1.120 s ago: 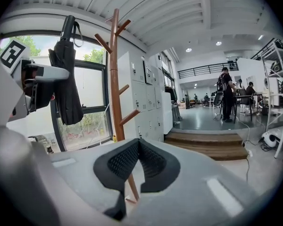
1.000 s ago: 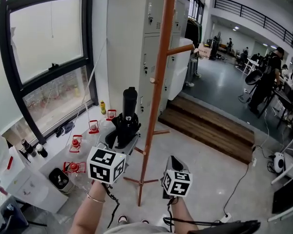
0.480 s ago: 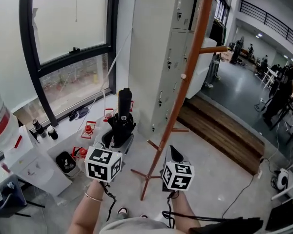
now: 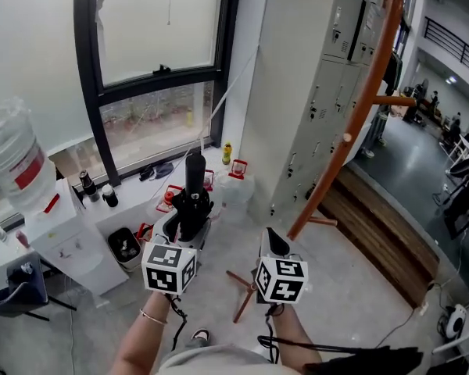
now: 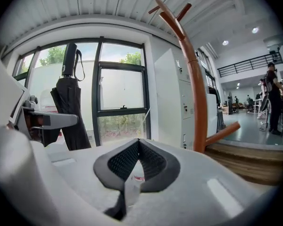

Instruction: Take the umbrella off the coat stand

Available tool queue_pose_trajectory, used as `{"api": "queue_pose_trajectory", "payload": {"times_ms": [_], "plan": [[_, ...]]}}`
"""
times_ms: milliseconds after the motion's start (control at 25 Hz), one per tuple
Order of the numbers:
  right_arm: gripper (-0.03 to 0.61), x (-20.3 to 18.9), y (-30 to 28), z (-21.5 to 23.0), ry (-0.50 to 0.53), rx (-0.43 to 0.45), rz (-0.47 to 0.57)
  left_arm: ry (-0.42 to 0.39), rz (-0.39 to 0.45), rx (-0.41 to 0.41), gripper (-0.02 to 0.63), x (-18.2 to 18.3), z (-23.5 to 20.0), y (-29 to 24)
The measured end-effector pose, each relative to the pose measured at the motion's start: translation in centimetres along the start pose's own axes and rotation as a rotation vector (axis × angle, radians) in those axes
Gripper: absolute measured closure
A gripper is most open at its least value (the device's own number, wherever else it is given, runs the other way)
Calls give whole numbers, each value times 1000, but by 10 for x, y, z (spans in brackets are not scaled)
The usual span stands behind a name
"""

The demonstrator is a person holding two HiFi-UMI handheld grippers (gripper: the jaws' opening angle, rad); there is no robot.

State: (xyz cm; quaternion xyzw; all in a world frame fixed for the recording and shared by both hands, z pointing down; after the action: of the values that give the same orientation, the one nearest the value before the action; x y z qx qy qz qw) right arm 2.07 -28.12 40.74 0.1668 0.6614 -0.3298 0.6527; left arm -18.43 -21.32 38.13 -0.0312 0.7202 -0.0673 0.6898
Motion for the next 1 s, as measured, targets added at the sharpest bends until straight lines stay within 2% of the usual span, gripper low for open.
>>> {"api": "queue_pose_trajectory", "payload": {"times_ms": [200,440,1000], "plan": [[574,-2,-21,-26,29,69,-21,40,-4,71,356,-15,-25,8],[574,-10,-39,-41,57,123,-43,70,-50,132,357,-41,-39,12],[574,-22,-57,-53,88,159,-89,96,-87,176,357,-62,-50,11]]}}
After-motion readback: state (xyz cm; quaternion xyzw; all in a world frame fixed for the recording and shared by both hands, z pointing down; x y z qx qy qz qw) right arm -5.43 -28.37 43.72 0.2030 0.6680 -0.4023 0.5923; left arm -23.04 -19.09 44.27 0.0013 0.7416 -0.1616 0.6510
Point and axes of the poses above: the fingertips, and each gripper's own axes: y backward along the fingers, z to its right, x out of its top, the point moved 6 cm from there along y, backward along the fingers, and after that the axes turned 6 degrees about x, right-handed, at the moved point
